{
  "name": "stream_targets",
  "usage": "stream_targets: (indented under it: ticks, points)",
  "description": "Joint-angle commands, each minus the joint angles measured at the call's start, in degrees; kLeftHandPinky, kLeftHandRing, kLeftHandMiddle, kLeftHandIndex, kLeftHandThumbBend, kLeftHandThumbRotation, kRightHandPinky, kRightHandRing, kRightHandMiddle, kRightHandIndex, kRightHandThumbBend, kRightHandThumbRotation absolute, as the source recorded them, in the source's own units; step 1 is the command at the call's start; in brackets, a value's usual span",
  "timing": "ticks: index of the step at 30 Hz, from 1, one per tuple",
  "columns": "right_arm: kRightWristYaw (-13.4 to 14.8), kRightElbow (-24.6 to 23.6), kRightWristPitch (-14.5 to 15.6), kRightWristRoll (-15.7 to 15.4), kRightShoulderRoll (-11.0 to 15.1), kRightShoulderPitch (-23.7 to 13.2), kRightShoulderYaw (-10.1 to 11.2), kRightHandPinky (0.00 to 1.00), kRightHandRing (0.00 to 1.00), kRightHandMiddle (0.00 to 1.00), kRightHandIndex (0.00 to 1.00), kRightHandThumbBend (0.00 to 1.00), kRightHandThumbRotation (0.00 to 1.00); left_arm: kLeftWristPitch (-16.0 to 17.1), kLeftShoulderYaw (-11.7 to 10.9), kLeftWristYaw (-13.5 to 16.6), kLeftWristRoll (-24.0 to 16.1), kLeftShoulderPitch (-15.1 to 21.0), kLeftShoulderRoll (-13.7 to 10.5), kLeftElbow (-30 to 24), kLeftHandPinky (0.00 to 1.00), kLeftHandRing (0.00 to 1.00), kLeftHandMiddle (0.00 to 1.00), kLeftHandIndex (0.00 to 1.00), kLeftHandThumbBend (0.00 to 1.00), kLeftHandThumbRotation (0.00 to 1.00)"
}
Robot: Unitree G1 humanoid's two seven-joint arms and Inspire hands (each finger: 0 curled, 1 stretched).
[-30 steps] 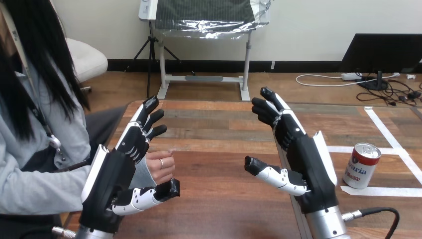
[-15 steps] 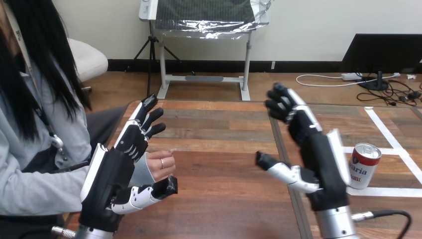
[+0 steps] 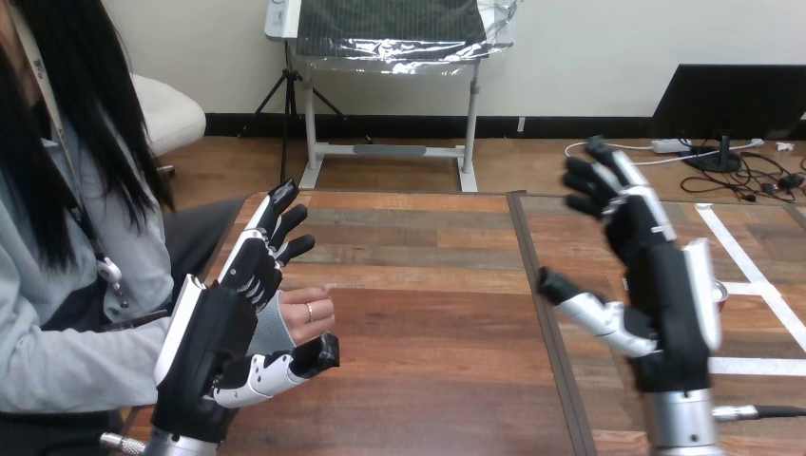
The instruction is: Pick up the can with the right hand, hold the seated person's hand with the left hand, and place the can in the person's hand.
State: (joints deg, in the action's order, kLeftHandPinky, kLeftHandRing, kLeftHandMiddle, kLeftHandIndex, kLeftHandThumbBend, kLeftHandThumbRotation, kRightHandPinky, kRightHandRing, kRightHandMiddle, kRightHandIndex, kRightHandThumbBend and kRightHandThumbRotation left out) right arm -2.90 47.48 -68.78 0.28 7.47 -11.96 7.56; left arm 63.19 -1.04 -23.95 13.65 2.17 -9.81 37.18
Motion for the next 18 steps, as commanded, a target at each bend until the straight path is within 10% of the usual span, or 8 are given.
stream_targets:
  ticks: [1, 18]
  points:
    - [2.0, -2.5, -1.7, 0.3, 1.2, -5.4, 2.2, 0.80, 0.84, 0.86, 0.89, 1.00, 0.52, 0.7, -0.4, -0.1, 0.3, 2.0, 0.7, -2.0, 0.88, 0.95, 0.98, 0.95, 1.00, 0.57]
    - [5.9, -2.9, -2.4, -1.6, 3.1, -5.8, 5.4, 0.82, 0.85, 0.86, 0.90, 1.00, 0.54, 0.4, -0.4, -1.9, 1.7, 2.2, 0.9, -1.5, 0.89, 0.96, 0.99, 0.96, 1.00, 0.54]
